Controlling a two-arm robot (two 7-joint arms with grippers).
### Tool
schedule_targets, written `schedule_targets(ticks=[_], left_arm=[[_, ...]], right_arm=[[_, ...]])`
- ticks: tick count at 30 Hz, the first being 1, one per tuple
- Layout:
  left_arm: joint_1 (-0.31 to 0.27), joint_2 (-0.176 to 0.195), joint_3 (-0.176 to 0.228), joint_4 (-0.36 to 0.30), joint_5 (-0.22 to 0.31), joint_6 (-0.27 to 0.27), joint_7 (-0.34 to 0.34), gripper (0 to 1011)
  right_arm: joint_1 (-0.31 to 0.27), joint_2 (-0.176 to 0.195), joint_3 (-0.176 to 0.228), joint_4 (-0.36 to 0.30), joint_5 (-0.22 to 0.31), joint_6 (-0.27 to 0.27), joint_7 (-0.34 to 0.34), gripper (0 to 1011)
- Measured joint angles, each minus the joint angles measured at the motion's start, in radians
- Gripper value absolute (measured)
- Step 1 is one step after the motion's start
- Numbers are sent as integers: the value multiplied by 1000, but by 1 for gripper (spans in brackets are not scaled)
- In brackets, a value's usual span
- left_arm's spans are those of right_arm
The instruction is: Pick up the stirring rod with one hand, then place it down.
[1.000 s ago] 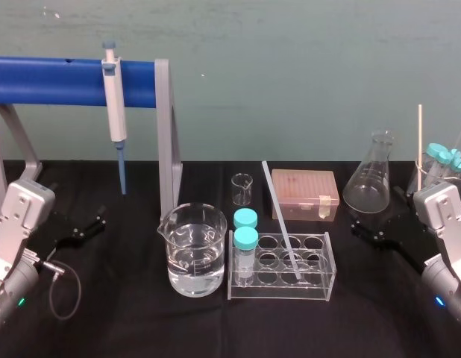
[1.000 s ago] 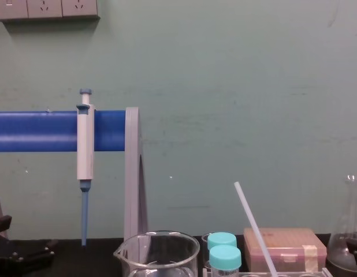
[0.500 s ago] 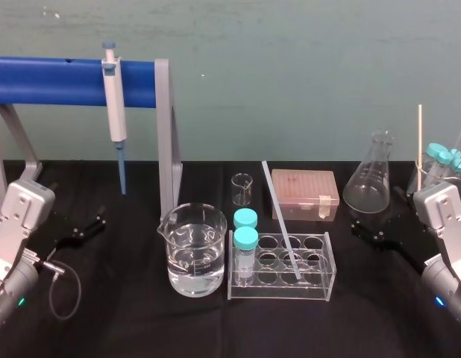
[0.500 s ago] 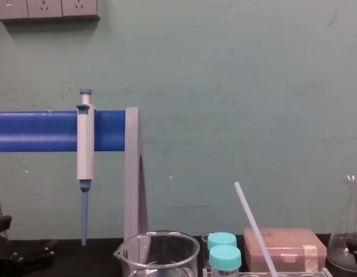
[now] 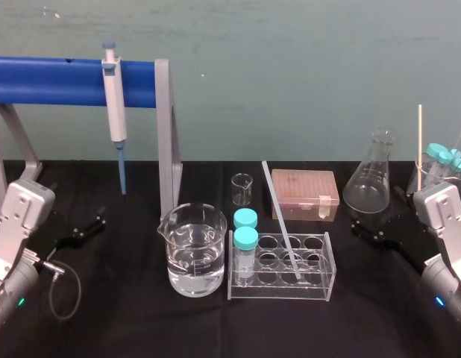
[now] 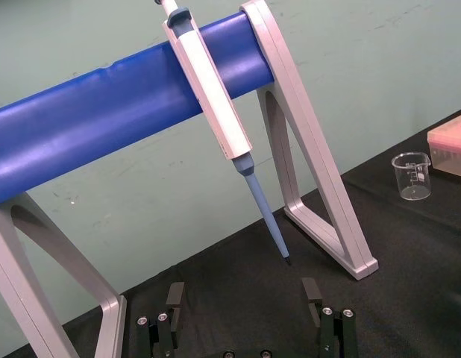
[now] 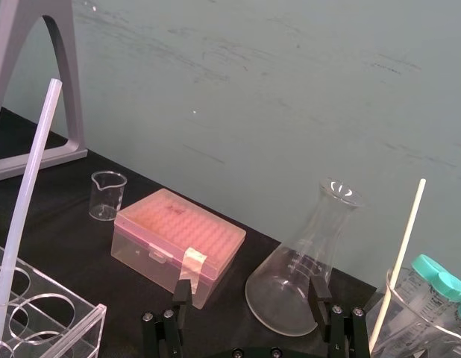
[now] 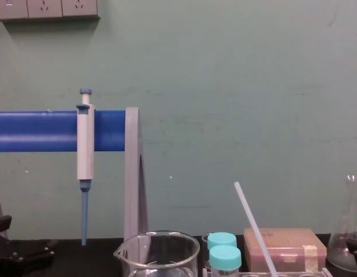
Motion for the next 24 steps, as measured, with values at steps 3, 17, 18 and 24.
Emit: schedule_targets(ticks=[3,17,18,24], left_arm=[[0,0,0,0,0,0,0,1000],[0,0,0,0,0,0,0,1000],[0,0,0,0,0,0,0,1000],[0,0,0,0,0,0,0,1000]], right_arm=[[-1,-4,11,-3,9,7,8,1000],[80,-96,113,-72,373,215,313,1000],[89,-100,113,-75,385,230,330,1000],[170,-124,68,-81,432,355,417,1000]])
